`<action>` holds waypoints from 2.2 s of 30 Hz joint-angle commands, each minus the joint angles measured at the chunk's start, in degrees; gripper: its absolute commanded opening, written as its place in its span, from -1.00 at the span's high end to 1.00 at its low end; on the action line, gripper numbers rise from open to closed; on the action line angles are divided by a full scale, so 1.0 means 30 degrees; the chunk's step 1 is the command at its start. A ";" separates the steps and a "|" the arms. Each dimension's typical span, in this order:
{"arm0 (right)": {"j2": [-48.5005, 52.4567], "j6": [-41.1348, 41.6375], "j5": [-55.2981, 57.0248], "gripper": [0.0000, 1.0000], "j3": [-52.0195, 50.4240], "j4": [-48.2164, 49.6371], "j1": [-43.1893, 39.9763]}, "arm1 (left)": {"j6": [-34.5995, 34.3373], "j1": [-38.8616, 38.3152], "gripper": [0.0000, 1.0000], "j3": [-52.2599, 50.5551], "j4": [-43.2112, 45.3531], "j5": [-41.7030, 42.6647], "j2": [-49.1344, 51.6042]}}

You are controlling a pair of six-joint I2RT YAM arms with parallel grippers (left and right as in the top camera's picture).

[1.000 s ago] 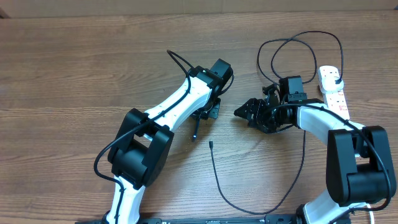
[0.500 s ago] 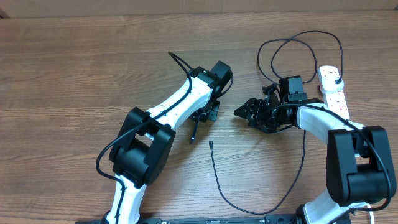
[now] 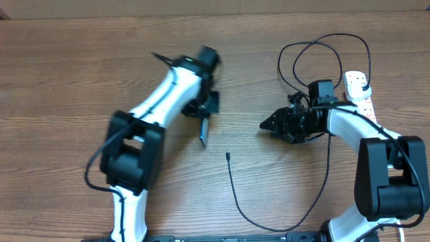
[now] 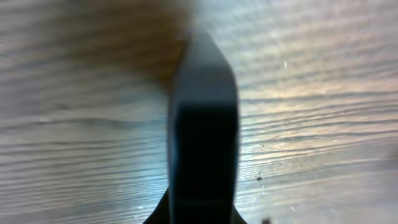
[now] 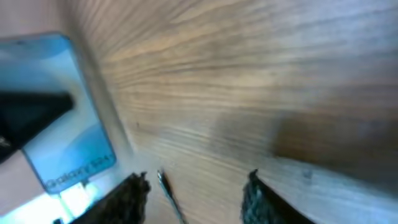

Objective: Plug charger to phone and switch on socket
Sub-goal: 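Move the right gripper down over the black USB-C cable plug, then close the right gripper on the black USB-C plug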

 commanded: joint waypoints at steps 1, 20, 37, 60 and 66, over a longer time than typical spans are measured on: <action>0.0022 -0.2681 0.1421 0.03 0.2091 -0.2288 0.0648 | 0.1770 0.1953 0.91 0.0641 0.0029 0.5355 -0.1421; 0.0051 -0.0736 1.1387 0.07 0.1362 -0.5282 1.0943 | 0.5515 0.8225 0.91 -0.7614 0.8080 1.8127 -0.1413; 0.0051 0.0889 1.1956 0.30 0.1071 -0.4138 1.4236 | 0.5464 0.8874 0.92 -0.9464 1.2072 1.9985 -0.1413; 0.0109 0.1770 1.1686 0.74 0.5406 -0.6084 1.3172 | 0.4153 0.8874 0.92 -0.9464 1.3202 1.9963 -0.1413; 0.0117 0.2055 1.1730 0.38 0.3461 -0.4444 1.4360 | 0.4051 0.8874 0.92 -0.9464 1.3238 1.9963 -0.1413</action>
